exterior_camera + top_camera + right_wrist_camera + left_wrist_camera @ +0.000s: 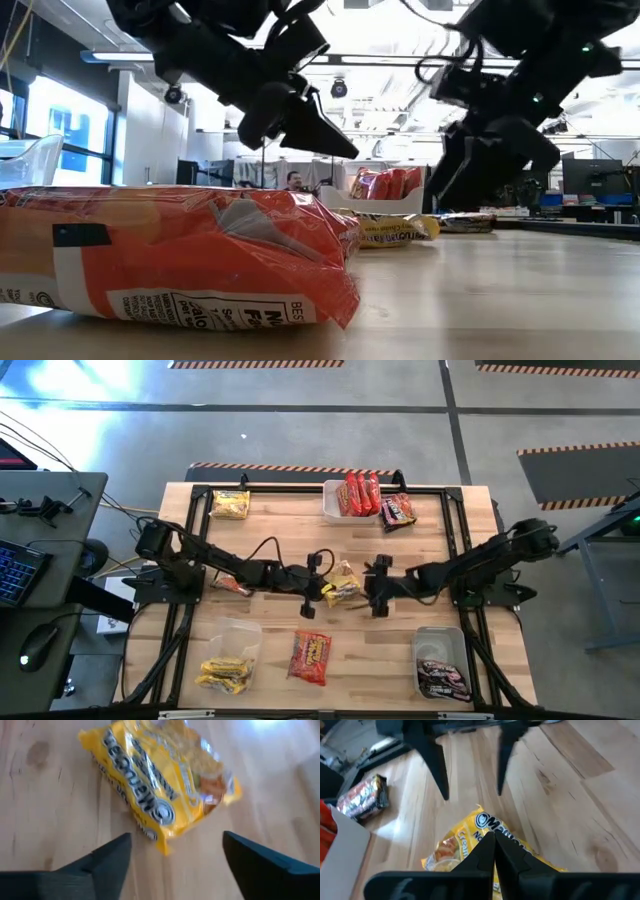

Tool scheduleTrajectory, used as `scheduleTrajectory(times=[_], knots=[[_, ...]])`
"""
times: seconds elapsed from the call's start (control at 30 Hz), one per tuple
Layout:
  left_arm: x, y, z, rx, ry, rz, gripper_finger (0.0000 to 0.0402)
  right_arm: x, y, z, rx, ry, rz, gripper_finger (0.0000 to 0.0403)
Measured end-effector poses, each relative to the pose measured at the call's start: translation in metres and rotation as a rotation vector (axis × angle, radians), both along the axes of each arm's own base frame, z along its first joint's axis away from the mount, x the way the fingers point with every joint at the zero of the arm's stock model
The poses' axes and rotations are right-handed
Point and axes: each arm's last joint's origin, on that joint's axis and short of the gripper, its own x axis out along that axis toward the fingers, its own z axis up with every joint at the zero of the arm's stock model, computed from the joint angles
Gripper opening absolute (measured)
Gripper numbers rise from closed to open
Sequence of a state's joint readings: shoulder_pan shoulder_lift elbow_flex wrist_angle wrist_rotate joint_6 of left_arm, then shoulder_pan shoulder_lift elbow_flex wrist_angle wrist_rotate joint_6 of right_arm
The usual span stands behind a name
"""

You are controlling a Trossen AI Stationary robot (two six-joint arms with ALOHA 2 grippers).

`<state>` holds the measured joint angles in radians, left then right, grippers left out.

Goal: Sort Maruchan noodles
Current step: Put the yellow noodle pack into the transparent bin

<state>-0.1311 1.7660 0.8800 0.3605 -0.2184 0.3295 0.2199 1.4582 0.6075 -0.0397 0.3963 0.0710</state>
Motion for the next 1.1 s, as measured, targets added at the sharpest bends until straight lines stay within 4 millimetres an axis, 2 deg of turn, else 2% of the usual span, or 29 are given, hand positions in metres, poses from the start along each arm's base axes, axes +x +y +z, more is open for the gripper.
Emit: scheduleTrajectory(times=[0.13, 0.37, 0.63, 0.8, 0.93, 1.1], knots=[[0.000, 0.000, -0.002, -0.064, 0.010, 0.026, 0.0003, 0.004, 0.012, -0.011, -0.149, 0.006, 0.046, 0.0331], [-0.005, -0.014, -0.016, -0.085, 0.126, -0.101, 0.0050, 0.010, 0.012, -0.024, -0.166, 0.019, 0.045, 0.0334], [-0.002, -0.020, -0.037, 0.127, 0.154, -0.074, 0.0117, 0.015, 0.008, -0.021, -0.135, -0.028, 0.025, 0.0334], [-0.002, -0.019, -0.040, 0.169, 0.165, -0.073, 0.0146, 0.015, 0.008, -0.020, -0.128, -0.036, 0.028, 0.0334], [-0.001, -0.017, -0.039, 0.167, 0.163, -0.068, 0.0143, 0.016, 0.008, -0.020, -0.128, -0.039, 0.027, 0.0334], [-0.001, -0.013, -0.040, 0.143, 0.171, -0.089, 0.0096, 0.016, 0.009, -0.020, -0.101, -0.042, 0.046, 0.0334]])
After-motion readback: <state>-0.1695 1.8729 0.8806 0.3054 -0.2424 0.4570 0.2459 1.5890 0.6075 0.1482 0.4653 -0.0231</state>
